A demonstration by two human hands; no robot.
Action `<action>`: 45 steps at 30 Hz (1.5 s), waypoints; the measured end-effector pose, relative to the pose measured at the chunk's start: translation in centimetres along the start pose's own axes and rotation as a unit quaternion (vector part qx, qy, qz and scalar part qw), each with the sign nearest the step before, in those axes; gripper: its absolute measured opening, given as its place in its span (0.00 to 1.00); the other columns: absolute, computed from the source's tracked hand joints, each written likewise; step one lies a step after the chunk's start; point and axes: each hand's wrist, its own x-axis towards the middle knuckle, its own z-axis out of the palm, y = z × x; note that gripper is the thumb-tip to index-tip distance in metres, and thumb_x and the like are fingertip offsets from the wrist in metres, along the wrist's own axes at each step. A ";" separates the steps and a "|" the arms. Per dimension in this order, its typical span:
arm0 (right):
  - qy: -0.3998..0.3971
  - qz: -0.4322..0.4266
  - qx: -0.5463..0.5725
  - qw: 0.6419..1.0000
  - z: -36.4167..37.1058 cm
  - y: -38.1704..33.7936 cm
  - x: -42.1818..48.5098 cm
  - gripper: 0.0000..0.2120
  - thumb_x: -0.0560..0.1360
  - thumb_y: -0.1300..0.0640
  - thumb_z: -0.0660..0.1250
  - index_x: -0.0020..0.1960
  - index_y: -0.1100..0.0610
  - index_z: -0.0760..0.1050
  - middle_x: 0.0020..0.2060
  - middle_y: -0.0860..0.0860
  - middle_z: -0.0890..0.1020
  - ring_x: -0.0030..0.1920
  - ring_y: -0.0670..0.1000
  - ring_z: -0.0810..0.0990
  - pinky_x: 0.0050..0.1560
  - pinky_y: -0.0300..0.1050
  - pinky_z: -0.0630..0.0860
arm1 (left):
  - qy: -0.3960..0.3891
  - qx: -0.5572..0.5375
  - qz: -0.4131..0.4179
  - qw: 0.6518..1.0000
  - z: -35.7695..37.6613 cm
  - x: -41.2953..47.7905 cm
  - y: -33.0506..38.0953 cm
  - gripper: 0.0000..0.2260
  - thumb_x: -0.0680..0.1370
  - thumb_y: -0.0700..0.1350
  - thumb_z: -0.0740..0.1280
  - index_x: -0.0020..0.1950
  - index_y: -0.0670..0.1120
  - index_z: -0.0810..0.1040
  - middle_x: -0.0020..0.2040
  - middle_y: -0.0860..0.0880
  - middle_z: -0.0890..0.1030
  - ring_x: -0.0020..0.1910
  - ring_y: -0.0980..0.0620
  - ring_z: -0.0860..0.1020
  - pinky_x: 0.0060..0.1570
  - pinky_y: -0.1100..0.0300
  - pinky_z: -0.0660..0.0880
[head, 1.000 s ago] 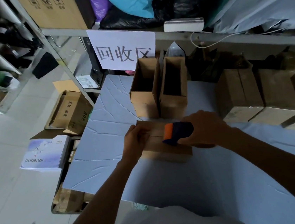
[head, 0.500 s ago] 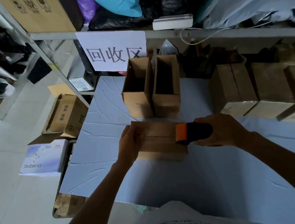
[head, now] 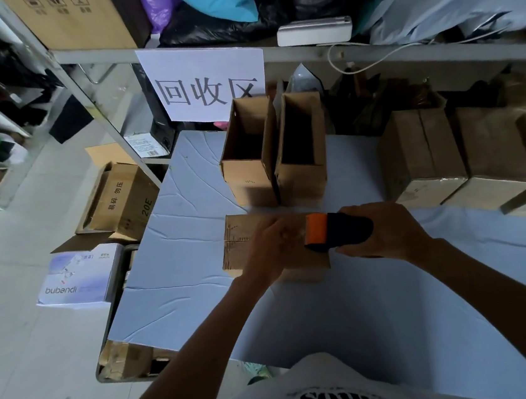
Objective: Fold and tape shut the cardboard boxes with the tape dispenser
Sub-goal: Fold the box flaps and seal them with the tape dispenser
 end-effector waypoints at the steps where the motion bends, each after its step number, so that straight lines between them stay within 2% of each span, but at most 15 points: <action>1: 0.002 0.000 0.015 1.000 0.1 -0.4 0.3 0.26 0.61 0.34 0.71 0.53 0.47 0.77 0.38 0.42 0.82 0.37 0.43 0.79 0.38 0.41 0.77 | 0.002 -0.001 0.000 1.000 -0.1 0.0 0.0 0.12 0.73 0.38 0.72 0.56 0.44 0.79 0.56 0.45 0.78 0.54 0.49 0.76 0.53 0.62 0.72; 5: -0.003 -0.016 0.048 0.999 0.5 -2.1 1.4 0.34 0.59 0.34 0.74 0.60 0.48 0.77 0.45 0.47 0.84 0.44 0.48 0.82 0.45 0.46 0.79 | 0.006 -0.034 -0.013 0.999 -0.2 -0.3 -0.1 0.16 0.71 0.43 0.75 0.57 0.44 0.78 0.56 0.48 0.78 0.53 0.57 0.75 0.56 0.65 0.72; 8: -0.022 -0.008 0.057 0.998 0.0 -1.7 1.7 0.35 0.60 0.37 0.77 0.63 0.50 0.77 0.50 0.49 0.84 0.49 0.49 0.82 0.50 0.49 0.79 | 0.024 -0.068 -0.018 0.997 -0.6 -0.4 -0.1 0.07 0.74 0.37 0.70 0.52 0.43 0.79 0.52 0.48 0.78 0.47 0.65 0.73 0.49 0.76 0.68; 10: -0.036 0.003 0.068 0.997 -0.8 -0.5 1.2 0.31 0.61 0.39 0.77 0.61 0.50 0.77 0.48 0.47 0.84 0.48 0.48 0.82 0.49 0.48 0.79 | 0.023 -0.047 0.002 0.999 -0.6 -0.2 -0.4 0.05 0.75 0.37 0.69 0.50 0.43 0.80 0.51 0.48 0.78 0.47 0.61 0.74 0.48 0.75 0.69; 13: -0.050 -0.001 0.063 0.997 -1.5 0.6 0.1 0.28 0.62 0.43 0.77 0.59 0.51 0.77 0.45 0.46 0.83 0.45 0.47 0.81 0.46 0.46 0.79 | 0.012 -0.054 0.011 0.998 0.0 -0.2 -0.4 0.04 0.74 0.38 0.70 0.48 0.44 0.80 0.51 0.48 0.78 0.49 0.52 0.76 0.50 0.61 0.75; 15: -0.059 -0.007 0.049 0.997 -1.5 0.8 -0.2 0.29 0.62 0.42 0.77 0.60 0.51 0.76 0.46 0.46 0.83 0.45 0.46 0.81 0.46 0.44 0.79 | 0.012 -0.084 0.005 0.996 0.3 -0.4 -0.6 0.04 0.74 0.37 0.71 0.47 0.44 0.80 0.50 0.48 0.77 0.49 0.51 0.76 0.49 0.59 0.76; 18: -0.075 -0.003 0.014 0.997 -2.4 2.4 -1.0 0.28 0.62 0.41 0.77 0.58 0.49 0.76 0.42 0.43 0.81 0.43 0.45 0.80 0.43 0.40 0.77 | 0.009 -0.094 0.002 0.996 0.3 -0.4 -0.8 0.06 0.73 0.37 0.72 0.48 0.44 0.80 0.50 0.50 0.76 0.49 0.57 0.76 0.49 0.66 0.75; 21: -0.051 0.022 -0.004 0.998 -3.9 5.0 -2.8 0.29 0.60 0.42 0.79 0.57 0.50 0.77 0.39 0.42 0.80 0.40 0.44 0.79 0.38 0.29 0.68 | 0.013 -0.086 -0.005 0.996 0.2 -0.2 -0.7 0.05 0.73 0.39 0.73 0.47 0.46 0.80 0.50 0.52 0.76 0.48 0.63 0.75 0.47 0.73 0.72; 24: -0.074 0.038 -0.010 0.997 -3.9 5.3 -3.3 0.25 0.61 0.41 0.78 0.54 0.46 0.76 0.38 0.41 0.80 0.40 0.43 0.78 0.38 0.28 0.64 | 0.017 -0.067 -0.011 0.998 0.2 -0.2 -0.7 0.05 0.72 0.41 0.74 0.46 0.47 0.81 0.49 0.52 0.78 0.46 0.62 0.75 0.47 0.75 0.70; 27: -0.113 0.029 -0.066 0.991 -3.0 4.4 -2.0 0.22 0.63 0.38 0.74 0.51 0.44 0.73 0.36 0.39 0.74 0.38 0.42 0.75 0.35 0.29 0.62 | 0.027 -0.054 -0.004 0.998 0.2 -0.4 -0.4 0.06 0.72 0.41 0.74 0.46 0.47 0.80 0.49 0.52 0.78 0.47 0.62 0.74 0.47 0.77 0.69; 30: -0.141 0.019 -0.104 0.984 -2.6 3.5 -0.4 0.21 0.63 0.37 0.73 0.50 0.46 0.75 0.38 0.41 0.78 0.41 0.44 0.78 0.40 0.37 0.71 | 0.027 -0.041 -0.003 0.999 0.2 -0.4 -0.2 0.06 0.72 0.40 0.74 0.47 0.47 0.81 0.49 0.52 0.78 0.47 0.60 0.75 0.47 0.77 0.69; 37: -0.171 0.011 -0.219 0.960 -1.4 0.3 3.0 0.30 0.59 0.33 0.71 0.54 0.50 0.75 0.46 0.48 0.79 0.44 0.49 0.77 0.39 0.41 0.68 | 0.029 -0.029 -0.008 0.999 0.3 -0.4 -0.4 0.05 0.72 0.41 0.73 0.47 0.47 0.80 0.50 0.52 0.78 0.48 0.58 0.75 0.47 0.74 0.70; 39: -0.168 0.024 -0.228 0.959 -1.4 -0.4 3.7 0.29 0.59 0.35 0.73 0.52 0.53 0.76 0.45 0.50 0.79 0.43 0.50 0.78 0.38 0.42 0.67 | 0.032 -0.029 -0.005 0.999 0.3 -0.2 -0.3 0.05 0.72 0.41 0.73 0.47 0.47 0.81 0.50 0.52 0.79 0.48 0.58 0.75 0.47 0.76 0.69; 42: -0.156 0.025 -0.279 0.947 -0.2 -2.2 4.3 0.15 0.66 0.45 0.73 0.47 0.53 0.76 0.46 0.50 0.81 0.45 0.50 0.80 0.41 0.42 0.68 | 0.031 -0.034 -0.013 0.999 0.2 -0.3 0.1 0.06 0.72 0.39 0.73 0.47 0.45 0.81 0.50 0.50 0.79 0.46 0.61 0.74 0.46 0.77 0.69; 45: -0.197 0.042 -0.283 0.938 3.3 -4.2 3.4 0.11 0.75 0.53 0.66 0.56 0.55 0.75 0.53 0.52 0.80 0.54 0.53 0.79 0.50 0.46 0.71 | 0.016 -0.059 -0.013 0.998 0.0 -0.4 -0.2 0.06 0.72 0.37 0.73 0.47 0.45 0.80 0.49 0.49 0.78 0.44 0.63 0.74 0.44 0.77 0.69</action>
